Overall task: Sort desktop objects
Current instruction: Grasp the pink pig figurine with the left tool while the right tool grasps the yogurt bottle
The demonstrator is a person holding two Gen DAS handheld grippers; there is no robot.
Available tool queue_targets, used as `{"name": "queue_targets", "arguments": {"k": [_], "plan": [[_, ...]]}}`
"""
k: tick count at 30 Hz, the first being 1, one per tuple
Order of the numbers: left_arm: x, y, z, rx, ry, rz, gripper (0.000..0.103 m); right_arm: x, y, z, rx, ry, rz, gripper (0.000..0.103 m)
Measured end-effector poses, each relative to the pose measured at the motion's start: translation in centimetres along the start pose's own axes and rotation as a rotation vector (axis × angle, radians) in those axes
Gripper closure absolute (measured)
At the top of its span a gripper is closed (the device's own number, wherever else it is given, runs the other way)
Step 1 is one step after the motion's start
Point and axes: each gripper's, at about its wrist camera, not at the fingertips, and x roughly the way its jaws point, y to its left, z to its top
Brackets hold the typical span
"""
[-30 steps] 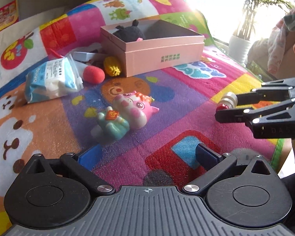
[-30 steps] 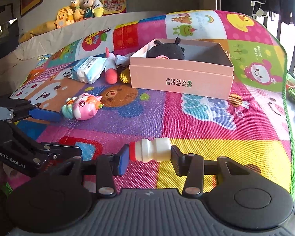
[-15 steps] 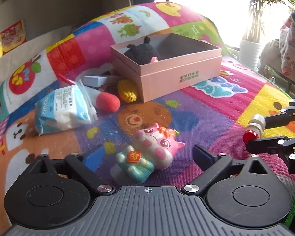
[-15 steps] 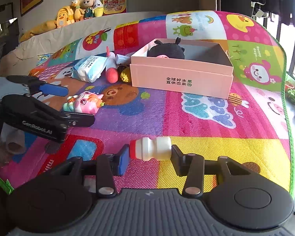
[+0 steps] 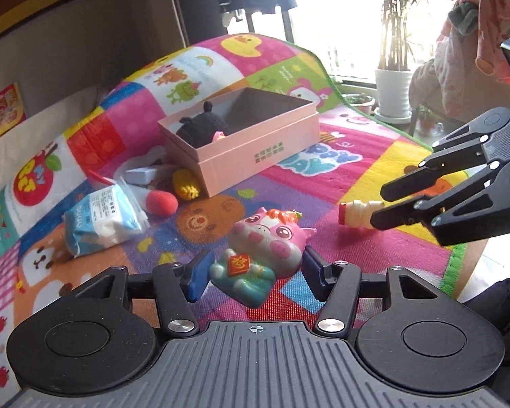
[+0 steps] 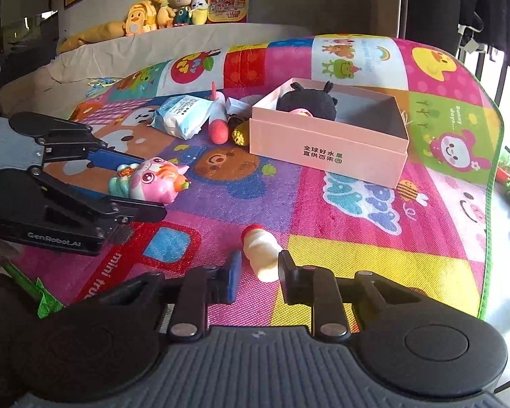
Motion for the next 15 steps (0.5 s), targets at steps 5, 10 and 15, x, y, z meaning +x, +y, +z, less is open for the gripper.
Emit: {"name": "queue_targets", "arguments": {"k": [5,10,15], "plan": [[0.2,0.9,-0.5,-0.067,0.015,0.007,0.041,0.9,0.1,0.0,0.033,0.003,-0.018,0.05],[0.6,1.2,-1.5,-0.095,0.052,-0.002,0.041,1.7,0.1,-0.1,0.039,0.016,-0.042,0.05],[1.1,1.2,-1.8,-0.105,0.068,-0.011,0.041,3.0,0.0,0.0,0.05,0.029,-0.037,0.061]]}}
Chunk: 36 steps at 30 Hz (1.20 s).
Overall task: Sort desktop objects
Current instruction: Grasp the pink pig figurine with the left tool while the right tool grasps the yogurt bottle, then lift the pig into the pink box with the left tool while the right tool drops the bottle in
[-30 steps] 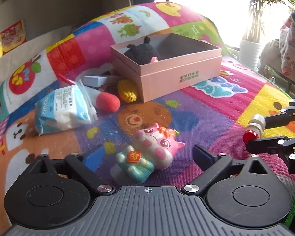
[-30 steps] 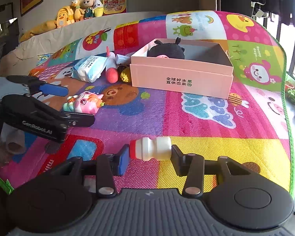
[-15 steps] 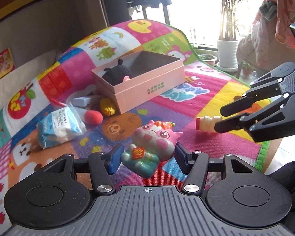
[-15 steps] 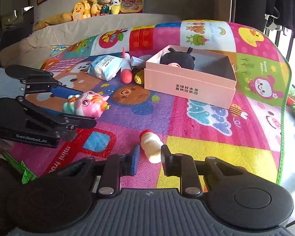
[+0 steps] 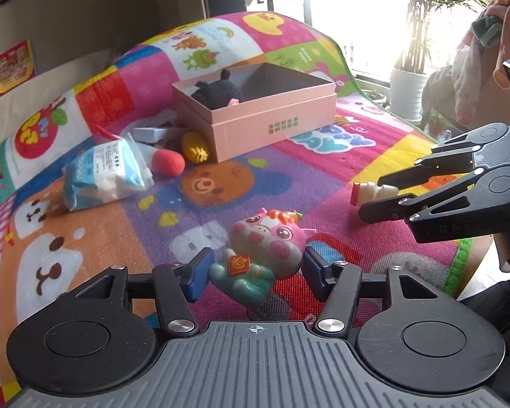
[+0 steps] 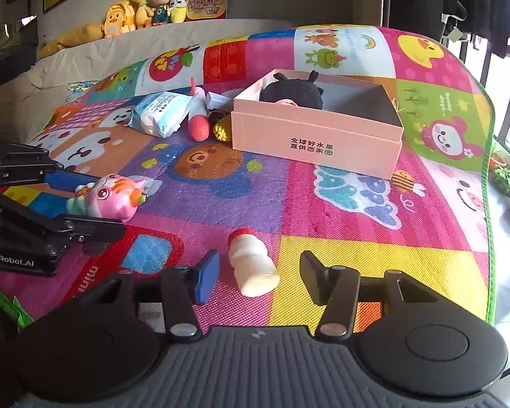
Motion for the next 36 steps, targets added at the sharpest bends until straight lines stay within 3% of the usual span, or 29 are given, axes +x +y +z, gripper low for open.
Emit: {"name": "queue_targets", "arguments": {"k": [3,8,15,16,18,19,21,23,27,31,36], "plan": [[0.0,-0.1,0.2,0.007,0.001,-0.008,0.041,0.1,0.2,0.2,-0.029,0.013,0.015,0.078],[0.0,-0.1,2.6,0.034,-0.048,-0.031,0.041,-2.5,-1.3,1.6,-0.012,-0.014,0.057,0.078],[1.4,0.1,11.9,0.068,-0.299,-0.018,0.041,-6.6,-6.3,9.4,0.081,-0.25,-0.018,0.078],[2.3,0.2,13.5,0.065,-0.341,-0.004,0.04,-6.6,-7.0,11.1,0.084,-0.288,-0.035,0.078],[4.8,0.6,16.4,0.031,-0.404,0.029,0.025,-6.0,-8.4,14.9,0.113,-0.36,-0.086,0.078],[6.0,1.1,17.6,0.01,-0.384,0.02,0.008,-5.5,-9.0,16.6,0.134,-0.39,-0.117,0.078],[7.1,2.1,18.4,-0.048,-0.349,0.005,0.007,-4.4,-10.0,19.4,0.155,-0.414,-0.14,0.069],[6.5,3.2,17.5,-0.093,-0.33,0.022,0.005,-3.9,-10.7,20.5,0.174,-0.412,-0.157,0.063],[4.8,5.1,12.7,-0.097,-0.258,0.143,0.002,-4.1,-10.9,19.1,0.159,-0.425,-0.156,0.049],[4.5,7.5,7.7,-0.139,-0.141,0.254,0.001,-3.4,-10.6,18.2,0.176,-0.381,-0.119,0.048],[4.1,11.7,3.0,-0.327,-0.046,0.348,0.001,-1.1,-7.5,19.1,0.128,-0.324,-0.042,0.044]]}}
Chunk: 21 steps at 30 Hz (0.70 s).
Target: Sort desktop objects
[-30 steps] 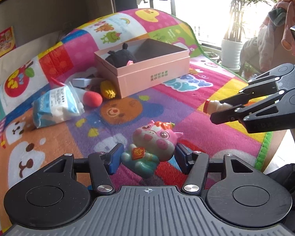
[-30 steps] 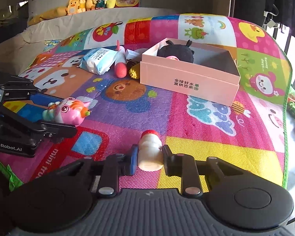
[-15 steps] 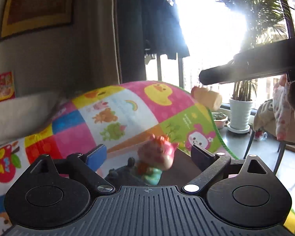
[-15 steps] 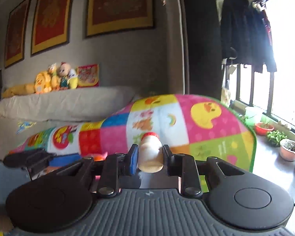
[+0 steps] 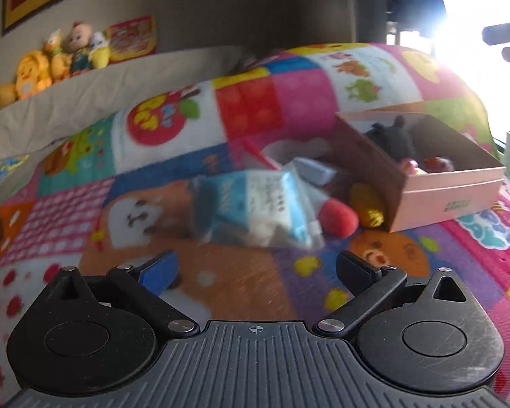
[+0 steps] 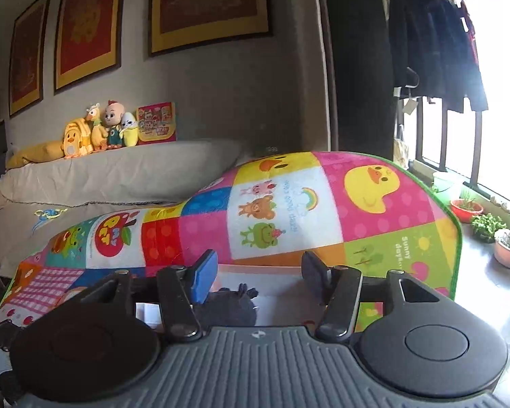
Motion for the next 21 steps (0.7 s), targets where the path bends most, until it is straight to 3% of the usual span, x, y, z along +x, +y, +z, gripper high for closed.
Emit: {"name": "queue_targets", "arguments": {"k": [3,7,8,9,11,13,17,21], "plan": [[-0.4,2.2,-1.1,-0.057,0.027,-0.002,0.001,2.7,4.1,-1.0,-0.087,0.085,0.053,0.037],[-1.8,2.6,-1.5,-0.026,-0.008,-0.002,0.001,7.4,10.2,-3.4,-0.193,0.212,0.124,0.037],[-2.1,2.6,-1.5,-0.023,-0.018,-0.009,0.001,8.7,11.4,-3.6,-0.186,0.249,0.156,0.039],[-2.4,2.7,-1.5,-0.021,-0.027,-0.019,0.001,9.9,12.5,-3.7,-0.18,0.276,0.173,0.049],[-2.9,2.8,-1.6,-0.026,-0.039,-0.042,0.0,12.6,14.3,-3.5,-0.19,0.299,0.14,0.064],[-3.1,3.0,-1.8,-0.04,-0.044,-0.064,0.0,15.8,15.3,-3.1,-0.185,0.316,0.112,0.068],[-3.0,3.0,-2.3,-0.076,-0.042,-0.093,0.0,21.8,15.9,-2.3,-0.093,0.404,0.146,0.068],[-2.5,2.8,-2.8,-0.088,-0.02,-0.098,0.0,25.3,17.1,-3.2,-0.082,0.44,0.152,0.059]]}}
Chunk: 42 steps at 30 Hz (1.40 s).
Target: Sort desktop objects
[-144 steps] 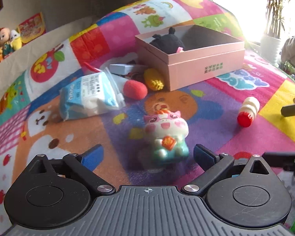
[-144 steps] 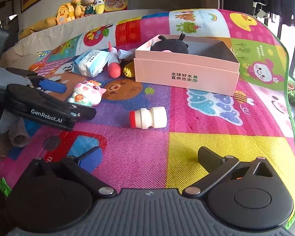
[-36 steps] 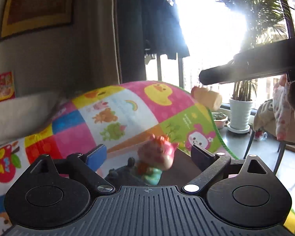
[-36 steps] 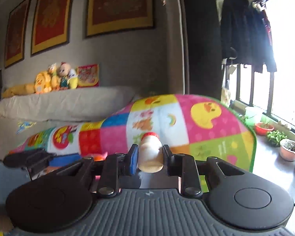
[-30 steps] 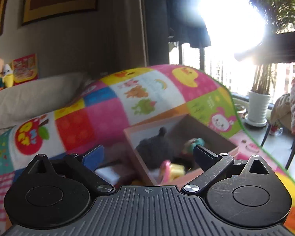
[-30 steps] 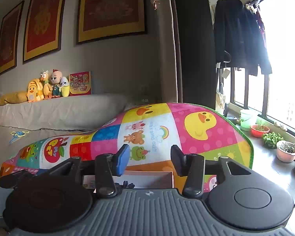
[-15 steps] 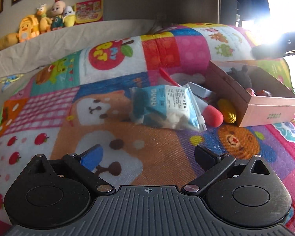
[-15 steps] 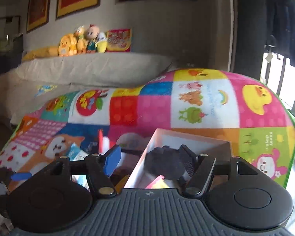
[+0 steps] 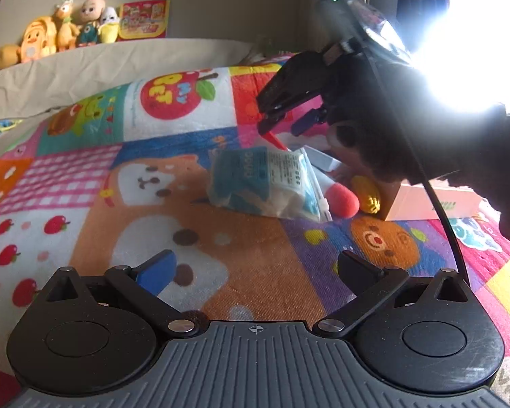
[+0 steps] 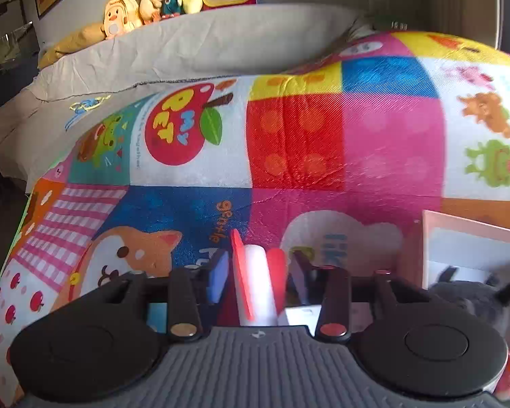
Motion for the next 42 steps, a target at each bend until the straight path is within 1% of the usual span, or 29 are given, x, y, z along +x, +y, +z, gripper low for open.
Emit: {"name": "queue_targets", "arguments": {"k": [2,3,4,5,7,8,11,13,15,16,18,20,22,24,26,28,29,31,32,34,36,38,42], "plan": [[0.1,0.0,-0.1,0.002,0.006,-0.001,0.0,1.3,0.5,-0.3,-0.025,0.022,-0.02,0.059],[0.1,0.0,-0.1,0.002,0.006,-0.001,0.0,1.7,0.8,-0.6,-0.048,0.036,-0.024,0.062],[0.0,0.0,-0.1,0.001,0.005,-0.002,0.0,2.0,1.1,-0.9,-0.072,0.045,-0.032,0.067],[0.0,0.0,-0.1,0.0,0.004,-0.006,0.0,1.9,1.3,-1.2,-0.095,0.048,-0.037,0.077],[-0.3,-0.1,-0.1,0.0,0.001,-0.015,0.0,0.7,1.7,-1.6,-0.11,0.014,-0.057,0.077],[-0.4,-0.1,-0.1,0.0,-0.002,-0.022,0.0,-0.5,1.5,-1.6,-0.096,-0.011,-0.038,0.077],[-1.0,-0.3,0.1,-0.001,-0.013,-0.053,0.0,-6.2,0.4,-1.3,-0.035,-0.124,0.055,0.077],[-1.5,-0.6,0.3,-0.001,-0.025,-0.088,0.0,-11.2,-0.3,-1.6,-0.029,-0.226,0.088,0.078],[-2.1,-0.9,0.5,0.003,-0.035,-0.128,0.0,-16.2,-0.8,-2.4,-0.039,-0.328,0.101,0.078],[-2.3,-1.3,0.6,0.02,-0.04,-0.135,0.0,-18.6,-1.2,-3.0,-0.048,-0.374,0.099,0.078],[-2.9,-1.9,0.5,0.052,-0.052,-0.161,0.0,-23.2,-2.2,-4.5,-0.052,-0.444,0.111,0.078],[-3.0,-2.3,0.5,0.052,-0.051,-0.173,0.0,-26.6,-3.3,-6.2,-0.05,-0.488,0.109,0.078],[-3.0,-2.8,0.7,0.059,-0.048,-0.152,0.0,-29.0,-4.7,-8.2,-0.03,-0.478,0.116,0.077],[-2.9,-3.2,0.9,0.07,-0.04,-0.138,0.0,-29.8,-5.8,-10.0,-0.006,-0.417,0.126,0.077],[-2.8,-3.6,1.1,0.075,-0.033,-0.127,0.0,-29.6,-6.6,-11.8,-0.001,-0.356,0.11,0.077],[-3.0,-3.9,1.3,0.083,-0.03,-0.11,0.0,-28.9,-6.8,-13.5,-0.029,-0.312,0.083,0.077],[-3.2,-4.1,1.4,0.092,-0.031,-0.101,0.0,-28.5,-6.8,-14.4,-0.033,-0.285,0.086,0.077],[-3.7,-4.4,1.5,0.111,-0.037,-0.078,0.0,-27.6,-6.8,-15.8,-0.01,-0.237,0.143,0.075],[-3.9,-4.4,1.6,0.119,-0.039,-0.065,0.0,-27.3,-6.8,-16.4,0.001,-0.223,0.17,0.071],[-4.4,-4.3,1.7,0.122,-0.042,-0.042,0.0,-27.0,-6.5,-17.6,0.013,-0.223,0.196,0.063],[-4.7,-3.8,1.8,0.113,-0.04,-0.02,0.0,-26.7,-6.7,-18.5,0.024,-0.231,0.201,0.047],[-4.9,-3.4,1.9,0.104,-0.04,-0.001,0.0,-26.5,-6.7,-19.4,0.035,-0.231,0.18,0.041],[-4.9,-2.7,2.1,0.076,-0.04,0.015,0.0,-25.3,-6.8,-20.8,0.014,-0.215,0.101,0.034]]}}
